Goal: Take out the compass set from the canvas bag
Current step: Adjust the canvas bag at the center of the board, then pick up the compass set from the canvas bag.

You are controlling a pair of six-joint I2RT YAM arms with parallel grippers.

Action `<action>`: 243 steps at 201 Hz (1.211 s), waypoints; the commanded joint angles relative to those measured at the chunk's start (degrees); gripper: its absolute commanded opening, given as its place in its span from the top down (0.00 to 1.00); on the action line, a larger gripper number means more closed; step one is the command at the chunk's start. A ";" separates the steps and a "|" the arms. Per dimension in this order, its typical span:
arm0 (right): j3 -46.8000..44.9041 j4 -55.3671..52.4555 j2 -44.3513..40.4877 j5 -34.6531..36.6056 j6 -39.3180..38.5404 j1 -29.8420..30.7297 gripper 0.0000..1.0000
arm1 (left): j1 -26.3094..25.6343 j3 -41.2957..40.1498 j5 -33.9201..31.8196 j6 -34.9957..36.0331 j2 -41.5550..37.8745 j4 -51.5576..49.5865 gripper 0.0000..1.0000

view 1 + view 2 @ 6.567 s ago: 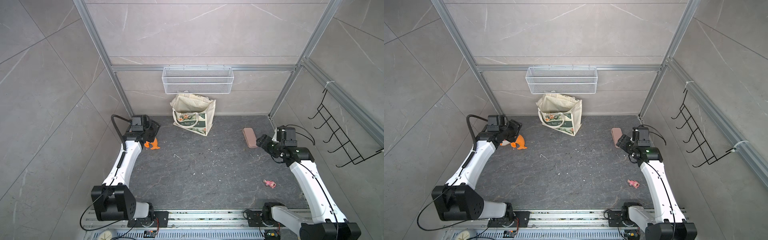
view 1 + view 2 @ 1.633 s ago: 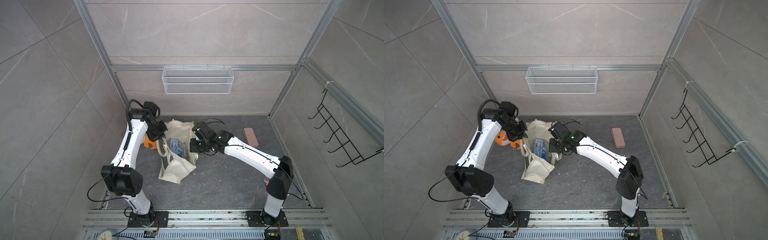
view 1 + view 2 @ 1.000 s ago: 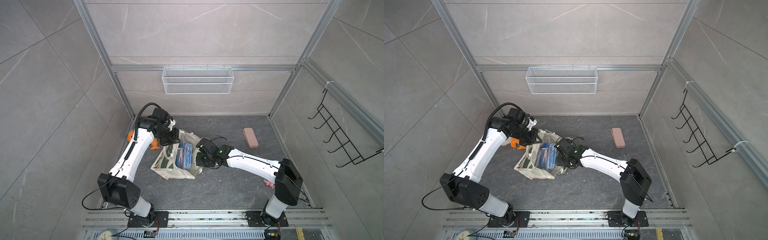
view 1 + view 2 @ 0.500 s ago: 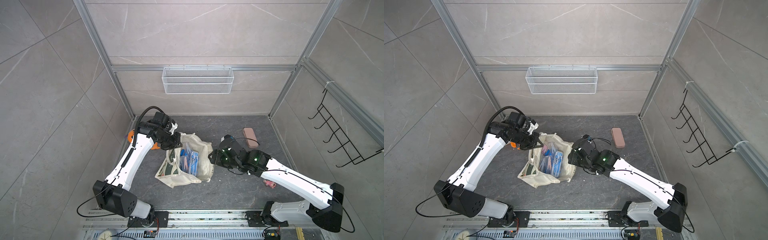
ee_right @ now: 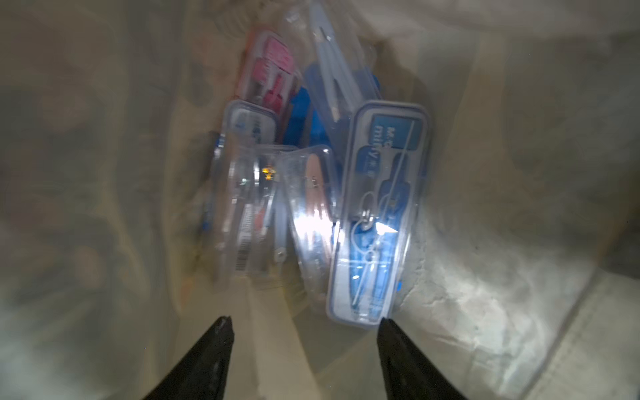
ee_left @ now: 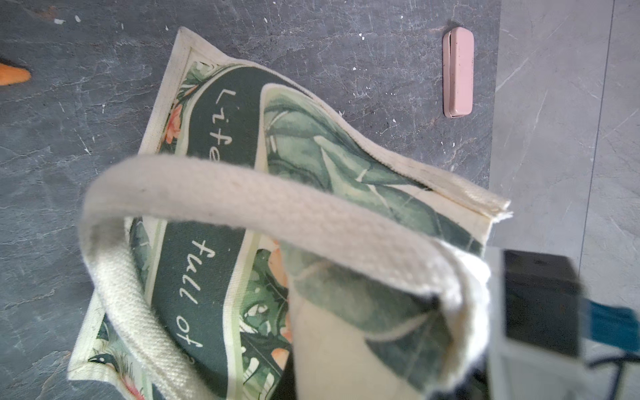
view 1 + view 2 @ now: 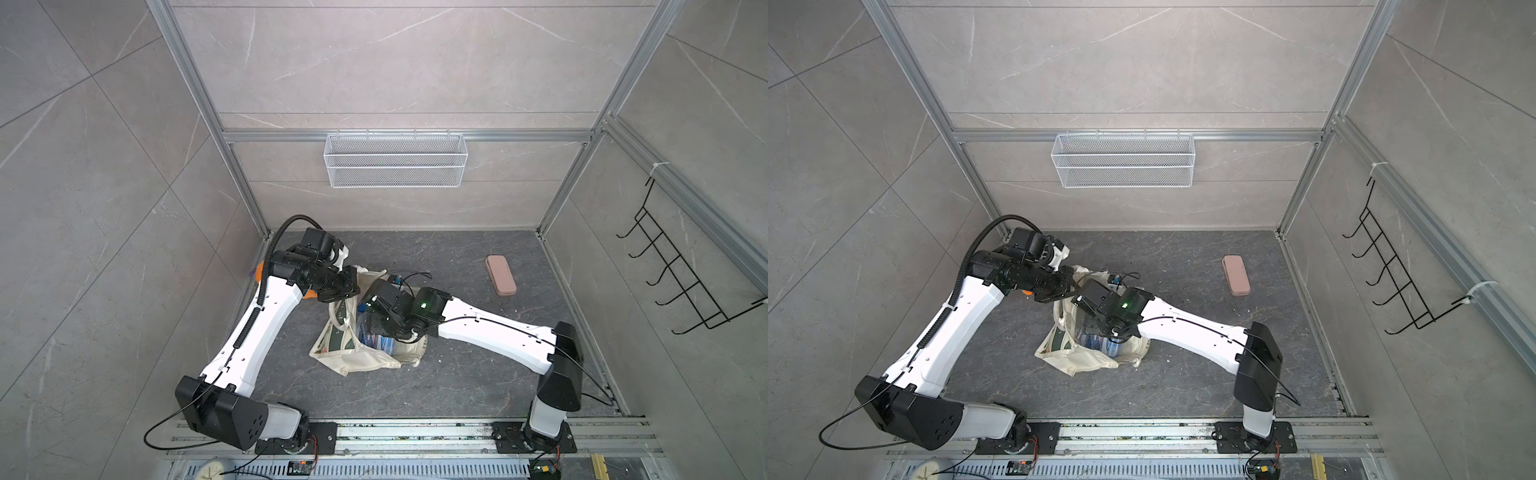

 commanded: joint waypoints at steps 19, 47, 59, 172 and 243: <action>0.58 -2.68 3.42 0.74 3.49 -3.49 0.26 | -0.20 -1.03 2.57 -1.35 -3.92 4.85 1.00; 2.71 -1.63 7.44 -0.35 2.43 -5.19 0.23 | -0.19 -2.94 3.82 0.08 -5.88 4.73 1.00; 4.61 -1.70 9.33 -1.06 1.35 -5.54 0.22 | -0.23 -3.24 3.87 1.08 -6.44 3.91 1.00; 6.05 5.31 16.86 -9.54 -7.00 -10.19 0.32 | -0.22 -6.02 2.71 0.35 -9.28 2.85 1.00; 4.85 10.20 10.90 -13.59 -14.55 -10.17 0.47 | -0.18 -5.24 -0.60 2.49 -8.96 3.91 1.00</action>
